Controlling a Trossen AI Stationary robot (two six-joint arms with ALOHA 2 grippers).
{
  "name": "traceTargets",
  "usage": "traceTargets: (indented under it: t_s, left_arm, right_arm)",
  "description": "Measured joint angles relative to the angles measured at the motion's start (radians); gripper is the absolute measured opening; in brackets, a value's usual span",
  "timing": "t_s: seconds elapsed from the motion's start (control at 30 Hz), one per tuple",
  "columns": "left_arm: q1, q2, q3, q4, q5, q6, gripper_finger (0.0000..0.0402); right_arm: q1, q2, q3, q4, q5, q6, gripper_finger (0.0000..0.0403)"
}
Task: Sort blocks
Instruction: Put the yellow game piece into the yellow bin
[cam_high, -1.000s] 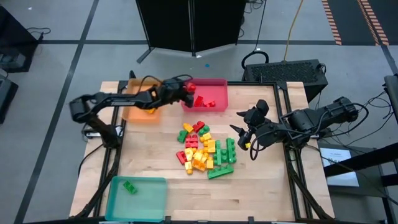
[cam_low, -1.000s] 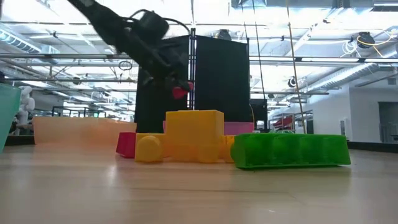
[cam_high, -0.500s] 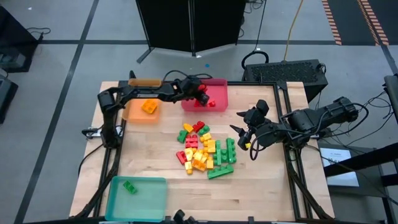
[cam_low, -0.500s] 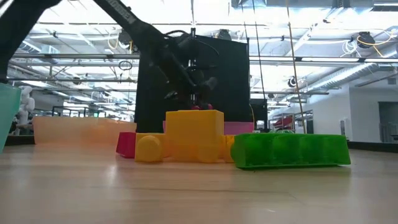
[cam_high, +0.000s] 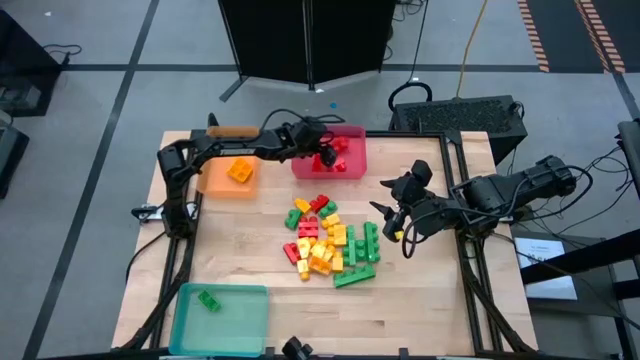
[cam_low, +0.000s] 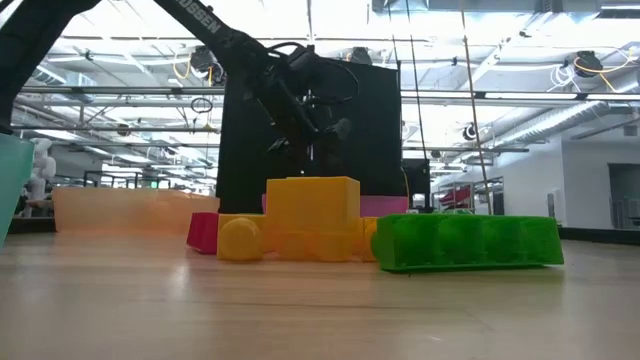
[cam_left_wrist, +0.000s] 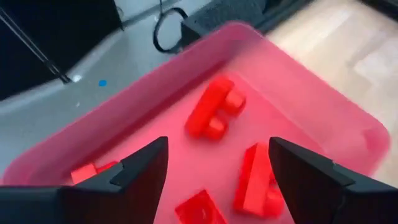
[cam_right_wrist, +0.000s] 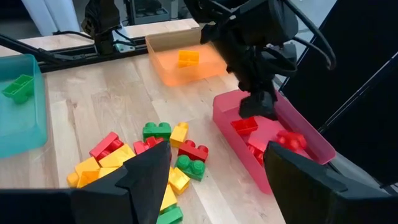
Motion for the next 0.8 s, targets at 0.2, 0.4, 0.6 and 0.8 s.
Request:
traceTargets:
  t_s: [0.2,0.4,0.6,0.8]
  left_arm:
    - [-0.034,-0.105,-0.001,-0.146,0.237,0.177,0.0282]
    - [-0.121,-0.228,-0.001,-0.45,0.36,0.5,0.0283]
    - [-0.13,-0.263,-0.096,-0.527,0.423,0.587,0.0283]
    - [-0.131,-0.262,-0.211,-0.461,0.426,0.633,0.0283]
  right_arm:
    - [0.0,0.0,0.0,-0.008,0.0,0.0,0.0249]
    - [0.0,0.0,0.0,-0.011,0.0,0.004,0.0249]
    - [0.0,0.0,0.0,-0.004,0.0,0.02,0.0249]
    - [0.0,0.0,0.0,-0.004,0.0,0.032,0.0249]
